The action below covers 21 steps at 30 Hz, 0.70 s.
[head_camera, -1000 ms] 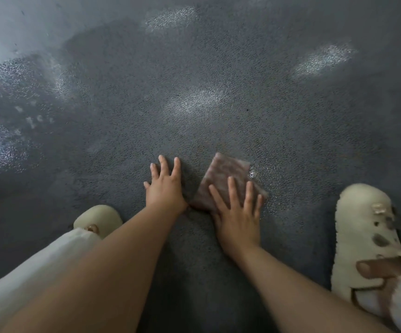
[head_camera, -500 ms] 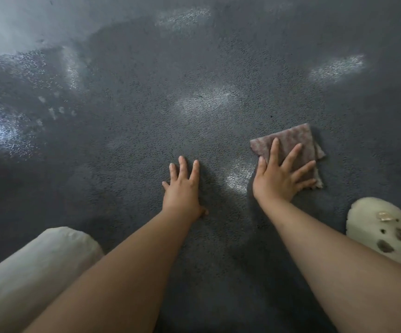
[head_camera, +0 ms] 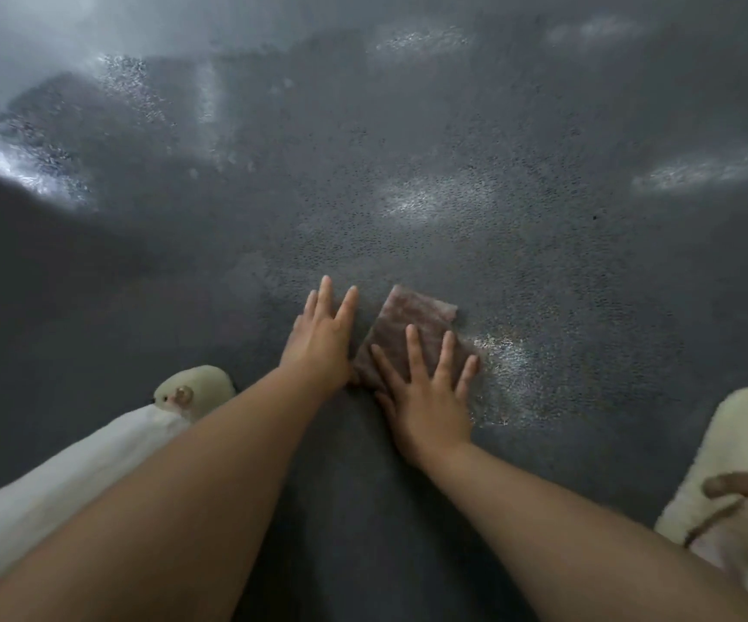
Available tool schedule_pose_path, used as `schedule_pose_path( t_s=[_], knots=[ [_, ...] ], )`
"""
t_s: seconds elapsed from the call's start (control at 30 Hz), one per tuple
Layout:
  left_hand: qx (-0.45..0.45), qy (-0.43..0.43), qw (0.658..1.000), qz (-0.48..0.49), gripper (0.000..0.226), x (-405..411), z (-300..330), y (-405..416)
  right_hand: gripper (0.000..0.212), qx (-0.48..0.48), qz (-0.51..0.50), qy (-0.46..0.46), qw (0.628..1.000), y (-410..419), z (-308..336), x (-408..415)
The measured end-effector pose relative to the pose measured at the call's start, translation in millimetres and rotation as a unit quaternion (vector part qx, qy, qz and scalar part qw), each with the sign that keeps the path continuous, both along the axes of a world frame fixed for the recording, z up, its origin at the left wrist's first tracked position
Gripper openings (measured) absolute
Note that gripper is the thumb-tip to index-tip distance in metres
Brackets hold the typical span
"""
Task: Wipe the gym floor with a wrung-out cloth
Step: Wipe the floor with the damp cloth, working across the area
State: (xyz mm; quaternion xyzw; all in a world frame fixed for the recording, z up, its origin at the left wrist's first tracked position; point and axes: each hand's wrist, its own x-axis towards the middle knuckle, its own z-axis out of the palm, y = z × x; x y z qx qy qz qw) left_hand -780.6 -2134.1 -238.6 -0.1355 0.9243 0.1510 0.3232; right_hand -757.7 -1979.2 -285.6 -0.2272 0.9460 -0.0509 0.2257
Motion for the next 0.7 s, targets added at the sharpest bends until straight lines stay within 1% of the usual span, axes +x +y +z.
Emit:
schedule_pose_path(
  t_s=[0.07, 0.13, 0.23, 0.33, 0.43, 0.47, 0.57, 0.7],
  knots=[
    [-0.022, -0.031, 0.999, -0.004, 0.115, 19.8, 3.3, -9.1, 0.052, 0.016, 0.034, 0.008, 0.999, 2.9, 0.6, 13.2],
    [-0.036, -0.042, 0.998, 0.000, 0.115, 34.6, 3.7, -13.8, 0.055, 0.018, 0.049, 0.012, 0.999, 5.5, -2.2, 17.5],
    [-0.048, -0.038, 0.998, 0.022, 0.112, 46.6, 0.1, -17.4, 0.058, 0.018, 0.052, 0.009, 0.998, 2.3, -2.9, 14.4],
    [-0.057, -0.043, 0.997, 0.019, 0.112, 50.3, -2.4, -21.1, 0.058, 0.038, 0.051, 0.001, 0.998, 0.4, -7.3, 5.9],
    [-0.039, -0.020, 0.998, 0.040, 0.109, 45.6, 0.0, -24.4, 0.058, 0.048, 0.063, 0.039, 0.996, -9.8, -3.2, -18.1],
    [-0.036, -0.007, 0.999, 0.038, 0.106, 42.8, 0.5, -27.3, 0.058, 0.053, 0.064, 0.036, 0.996, -14.1, -3.2, -28.9],
    [-0.036, 0.019, 0.999, 0.030, 0.099, 36.8, 0.1, -42.7, 0.060, 0.041, 0.035, 0.011, 0.999, -31.4, 0.8, -59.7],
    [-0.033, 0.027, 0.995, 0.091, 0.089, 36.2, 1.5, -68.9, 0.058, 0.043, -0.022, -0.004, 0.999, -61.7, 0.9, -98.5]
  ],
)
